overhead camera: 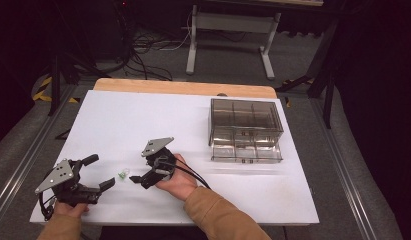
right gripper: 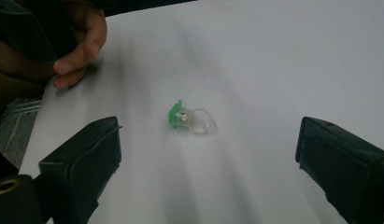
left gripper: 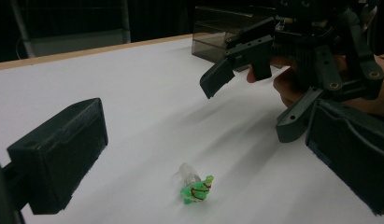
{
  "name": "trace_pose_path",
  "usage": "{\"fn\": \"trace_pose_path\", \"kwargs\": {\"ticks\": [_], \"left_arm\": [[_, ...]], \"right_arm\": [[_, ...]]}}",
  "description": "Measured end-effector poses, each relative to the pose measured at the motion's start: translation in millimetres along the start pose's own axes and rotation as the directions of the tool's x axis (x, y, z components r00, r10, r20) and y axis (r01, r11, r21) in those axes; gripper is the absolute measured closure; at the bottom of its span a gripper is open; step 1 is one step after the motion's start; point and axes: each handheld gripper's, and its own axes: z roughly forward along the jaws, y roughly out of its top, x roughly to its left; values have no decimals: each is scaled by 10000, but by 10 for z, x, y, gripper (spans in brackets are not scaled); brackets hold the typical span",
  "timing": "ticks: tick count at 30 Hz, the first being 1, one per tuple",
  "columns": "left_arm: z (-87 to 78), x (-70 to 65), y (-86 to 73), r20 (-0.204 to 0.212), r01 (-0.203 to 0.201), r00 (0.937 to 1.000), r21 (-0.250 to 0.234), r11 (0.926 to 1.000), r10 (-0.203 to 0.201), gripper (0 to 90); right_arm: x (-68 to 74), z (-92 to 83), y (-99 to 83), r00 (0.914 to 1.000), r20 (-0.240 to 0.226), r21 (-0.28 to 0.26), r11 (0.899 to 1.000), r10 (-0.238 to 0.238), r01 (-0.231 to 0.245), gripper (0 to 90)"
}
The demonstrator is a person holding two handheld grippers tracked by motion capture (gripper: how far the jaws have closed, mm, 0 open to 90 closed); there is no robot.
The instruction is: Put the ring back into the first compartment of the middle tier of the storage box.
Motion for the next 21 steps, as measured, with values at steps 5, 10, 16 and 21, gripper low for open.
{"fn": "trace_pose_path", "kwargs": {"ticks": [5, 10, 16, 21], "left_arm": [[2, 1, -1, -18, -9, 10000, 20, 10000, 9, 1], [-7, 0, -3, -26, -35, 10000, -20, 10000, 35, 2], [-3, 1, -2, -7, 6, 10000, -22, 10000, -6, 1], [3, 3, 0, 15, 62, 10000, -12, 10000, -62, 1]], "right_arm": [[6, 59, 4, 10000, -28, 114, 9999, -57, 57, 73], [21, 140, 29, 9998, -98, 198, 9997, -169, 171, 81], [48, 237, 41, 9997, -175, 329, 9993, -177, 183, 93], [58, 319, 44, 9997, -196, 415, 9990, -149, 157, 108]]}}
